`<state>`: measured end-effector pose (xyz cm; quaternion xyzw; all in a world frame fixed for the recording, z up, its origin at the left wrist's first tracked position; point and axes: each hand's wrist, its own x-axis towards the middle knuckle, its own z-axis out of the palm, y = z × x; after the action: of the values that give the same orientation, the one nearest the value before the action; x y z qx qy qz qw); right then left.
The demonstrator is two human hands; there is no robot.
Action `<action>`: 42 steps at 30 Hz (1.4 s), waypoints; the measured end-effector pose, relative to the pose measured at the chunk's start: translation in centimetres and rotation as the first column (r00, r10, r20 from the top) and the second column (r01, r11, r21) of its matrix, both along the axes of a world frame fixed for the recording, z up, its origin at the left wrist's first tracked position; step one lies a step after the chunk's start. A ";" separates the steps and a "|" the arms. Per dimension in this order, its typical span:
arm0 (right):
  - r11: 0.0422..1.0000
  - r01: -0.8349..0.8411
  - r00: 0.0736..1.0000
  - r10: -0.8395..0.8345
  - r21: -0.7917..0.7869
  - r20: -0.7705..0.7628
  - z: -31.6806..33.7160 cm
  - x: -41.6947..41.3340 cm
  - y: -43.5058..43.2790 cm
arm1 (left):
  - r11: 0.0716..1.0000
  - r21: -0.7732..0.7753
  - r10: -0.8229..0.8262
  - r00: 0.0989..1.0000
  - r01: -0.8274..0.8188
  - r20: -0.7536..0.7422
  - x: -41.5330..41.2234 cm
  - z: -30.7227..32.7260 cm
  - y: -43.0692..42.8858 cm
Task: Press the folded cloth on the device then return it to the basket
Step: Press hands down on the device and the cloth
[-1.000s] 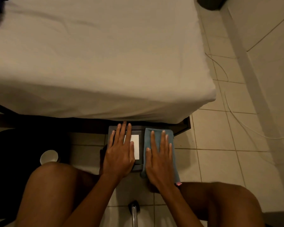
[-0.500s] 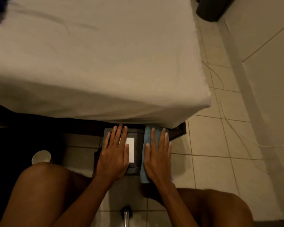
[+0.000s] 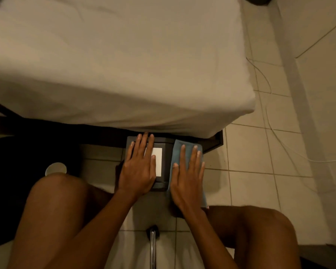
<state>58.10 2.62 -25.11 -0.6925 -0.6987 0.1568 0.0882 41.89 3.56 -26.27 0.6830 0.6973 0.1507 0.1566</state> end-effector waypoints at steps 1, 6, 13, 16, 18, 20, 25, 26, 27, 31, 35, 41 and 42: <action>1.000 -0.007 1.000 0.007 0.005 0.011 -0.1 0.2 0.2 | 1.000 -0.003 0.002 1.000 -0.002 0.001 0.0 0.0 0.0; 1.000 0.014 1.000 -0.014 -0.003 -0.019 0.0 0.2 3.3 | 1.000 -0.007 -0.002 1.000 0.002 -0.027 0.0 -0.1 0.0; 0.999 0.035 0.999 -0.035 -0.005 -0.025 -0.2 -0.1 1.6 | 1.000 0.000 -0.001 0.999 0.001 -0.034 0.1 0.1 -0.1; 0.999 0.046 0.999 -0.046 -0.002 -0.021 -0.1 0.5 4.3 | 1.000 0.005 -0.002 1.000 0.002 -0.030 0.0 0.1 0.0; 0.998 0.056 0.998 -0.056 0.014 -0.017 0.0 0.2 3.9 | 1.000 0.014 -0.002 1.000 0.002 -0.019 0.1 0.0 -0.1; 0.998 0.058 0.998 -0.058 0.014 -0.021 0.0 -0.3 2.0 | 1.000 0.012 0.003 1.000 -0.003 -0.008 0.0 0.0 -0.1; 1.000 0.002 1.000 -0.002 0.005 0.003 -0.5 -0.2 2.3 | 1.000 0.020 -0.001 1.000 0.001 -0.003 0.1 -0.1 0.0; 1.000 -0.005 1.000 0.005 0.005 0.002 -0.4 -0.1 3.2 | 1.000 0.020 0.002 1.000 -0.002 -0.003 0.1 -0.1 -0.1; 1.000 -0.005 1.000 0.005 0.008 0.006 -0.3 0.0 4.0 | 1.000 0.024 0.005 1.000 -0.005 -0.010 0.2 -0.1 -0.1; 0.999 0.027 0.999 -0.027 0.027 0.018 0.2 -1.1 1.6 | 1.000 0.027 0.001 1.000 -0.001 -0.013 0.1 0.0 -0.1; 0.999 -0.033 0.999 0.033 0.009 0.012 0.0 -0.6 1.2 | 1.000 0.028 0.006 1.000 -0.005 -0.029 0.2 -0.1 0.0; 1.000 0.018 1.000 -0.019 0.024 0.021 -0.2 -1.1 1.7 | 1.000 0.023 0.009 1.000 -0.009 -0.012 0.2 -0.2 0.0; 1.000 0.011 1.000 -0.011 0.006 0.015 -0.1 -1.4 0.6 | 1.000 0.022 0.009 1.000 -0.009 -0.012 0.2 -0.2 0.1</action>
<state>56.73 3.22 -25.20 -0.6973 -0.6959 0.1488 0.0858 42.08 3.61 -26.44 0.6825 0.6996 0.1546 0.1443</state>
